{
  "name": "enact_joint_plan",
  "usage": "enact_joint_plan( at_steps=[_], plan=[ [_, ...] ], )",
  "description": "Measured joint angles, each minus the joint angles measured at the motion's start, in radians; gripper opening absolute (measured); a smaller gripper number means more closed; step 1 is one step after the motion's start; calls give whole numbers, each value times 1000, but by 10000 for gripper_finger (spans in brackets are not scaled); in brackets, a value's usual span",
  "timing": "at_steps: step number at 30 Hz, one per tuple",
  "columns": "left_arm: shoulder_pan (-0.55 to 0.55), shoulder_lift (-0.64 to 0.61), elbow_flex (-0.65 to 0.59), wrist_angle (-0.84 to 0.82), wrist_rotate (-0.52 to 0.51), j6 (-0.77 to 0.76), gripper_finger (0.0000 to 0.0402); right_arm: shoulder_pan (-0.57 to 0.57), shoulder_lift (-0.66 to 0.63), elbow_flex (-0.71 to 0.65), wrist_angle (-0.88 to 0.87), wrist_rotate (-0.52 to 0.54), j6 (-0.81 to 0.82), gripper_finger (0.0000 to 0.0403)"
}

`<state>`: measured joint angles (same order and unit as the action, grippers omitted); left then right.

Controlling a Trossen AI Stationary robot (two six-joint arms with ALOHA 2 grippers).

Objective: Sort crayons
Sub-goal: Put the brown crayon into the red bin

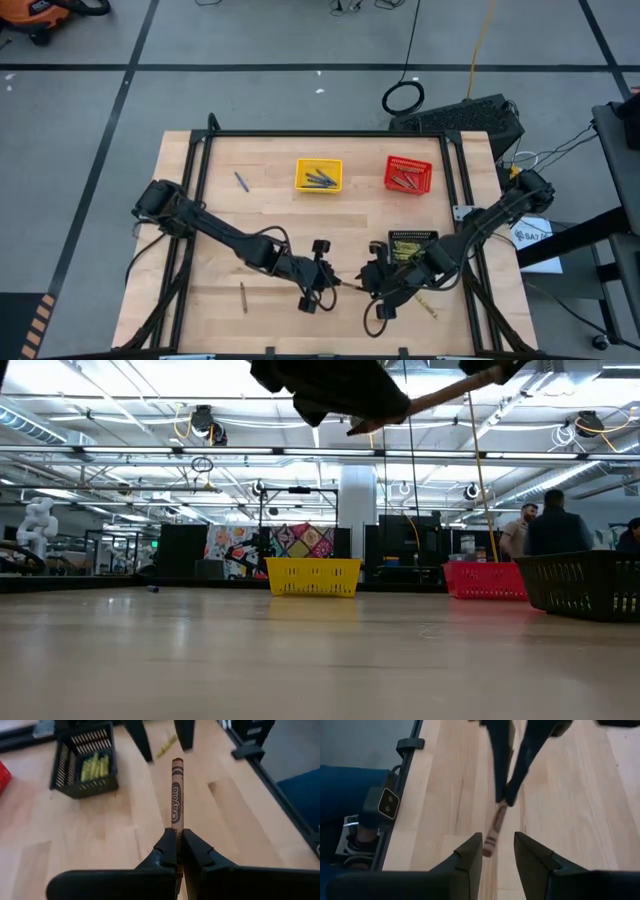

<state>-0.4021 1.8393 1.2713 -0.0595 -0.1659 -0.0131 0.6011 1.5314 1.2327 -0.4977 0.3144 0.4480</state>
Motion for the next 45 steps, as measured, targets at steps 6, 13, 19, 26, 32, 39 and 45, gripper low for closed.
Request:
enact_joint_plan(
  at_steps=[6,13,19,26,32,39,45],
  plan=[
    [3,-4,2,-16,-32,-4,0,1,0,0,1,2,-12,100],
    [3,-64,1,-158,-119,-30,0,2,-5,0,0,56,-23,100],
    [-20,-124,2,-145,-124,-28,0,3,-5,0,1,150,-25,101],
    [-52,-141,2,-126,-129,-5,0,10,-5,0,6,238,-50,101],
    [-51,-140,2,-116,-165,-4,0,20,-5,0,66,243,-91,101],
    [-51,-140,1,-62,-167,29,0,42,-5,0,105,276,-133,101],
    [-50,-140,1,-45,-187,47,0,54,-4,0,122,288,-149,101]
  ],
)
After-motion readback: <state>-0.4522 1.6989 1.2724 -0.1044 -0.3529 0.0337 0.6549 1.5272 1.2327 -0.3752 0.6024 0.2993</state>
